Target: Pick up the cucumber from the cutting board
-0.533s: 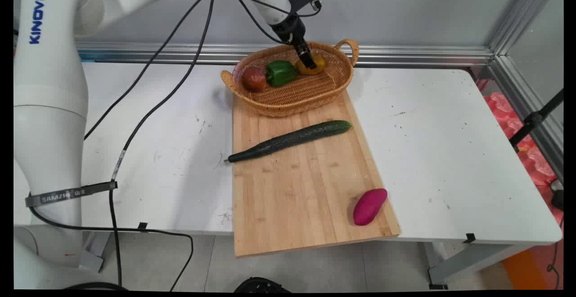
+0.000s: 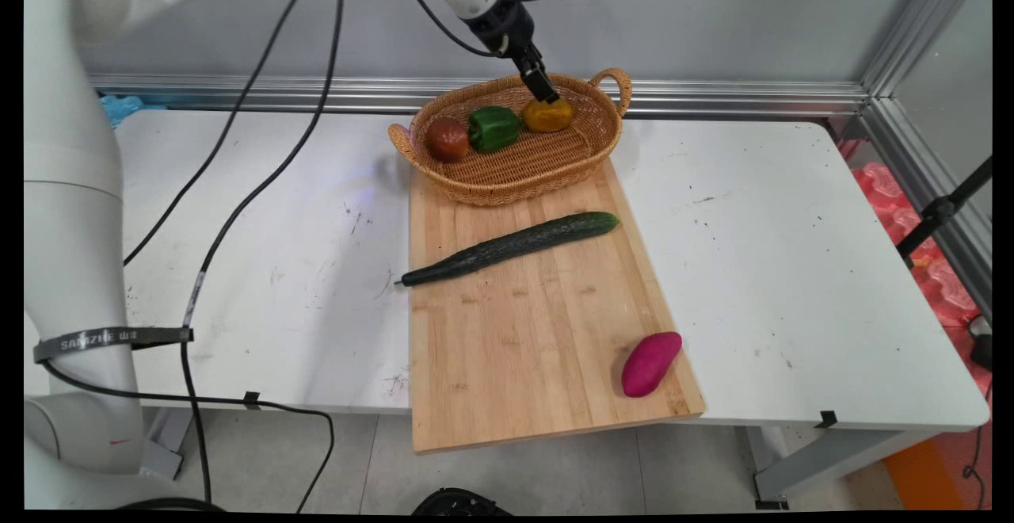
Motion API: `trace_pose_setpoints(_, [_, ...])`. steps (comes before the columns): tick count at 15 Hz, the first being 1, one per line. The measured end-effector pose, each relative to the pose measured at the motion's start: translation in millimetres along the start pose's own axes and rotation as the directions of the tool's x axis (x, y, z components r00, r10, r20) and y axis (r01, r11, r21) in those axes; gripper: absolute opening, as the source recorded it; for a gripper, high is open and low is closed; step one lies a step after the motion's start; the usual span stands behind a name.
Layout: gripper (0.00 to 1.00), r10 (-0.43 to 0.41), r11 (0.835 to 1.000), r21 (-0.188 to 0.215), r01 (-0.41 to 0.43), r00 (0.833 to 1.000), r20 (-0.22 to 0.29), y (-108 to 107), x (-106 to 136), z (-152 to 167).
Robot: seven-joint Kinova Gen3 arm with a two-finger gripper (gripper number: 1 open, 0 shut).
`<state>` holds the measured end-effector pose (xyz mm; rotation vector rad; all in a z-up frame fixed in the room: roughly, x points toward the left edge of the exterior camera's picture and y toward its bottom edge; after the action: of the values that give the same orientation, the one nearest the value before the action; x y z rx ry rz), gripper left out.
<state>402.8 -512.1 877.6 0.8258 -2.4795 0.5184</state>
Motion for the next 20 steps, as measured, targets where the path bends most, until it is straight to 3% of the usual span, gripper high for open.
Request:
trace_pose_setpoints(6, [1.0, -0.012, 1.0, -0.01, 0.012, 1.0, 0.005, 38, -6, -65])
trace_pose_setpoints(13, [1.0, -0.022, 0.998, -0.055, 0.024, 0.999, 0.042, 93, -26, -141])
trace_pose_setpoints(20, [1.0, -0.073, 0.994, -0.074, 0.081, 0.992, 0.102, 144, -39, -168])
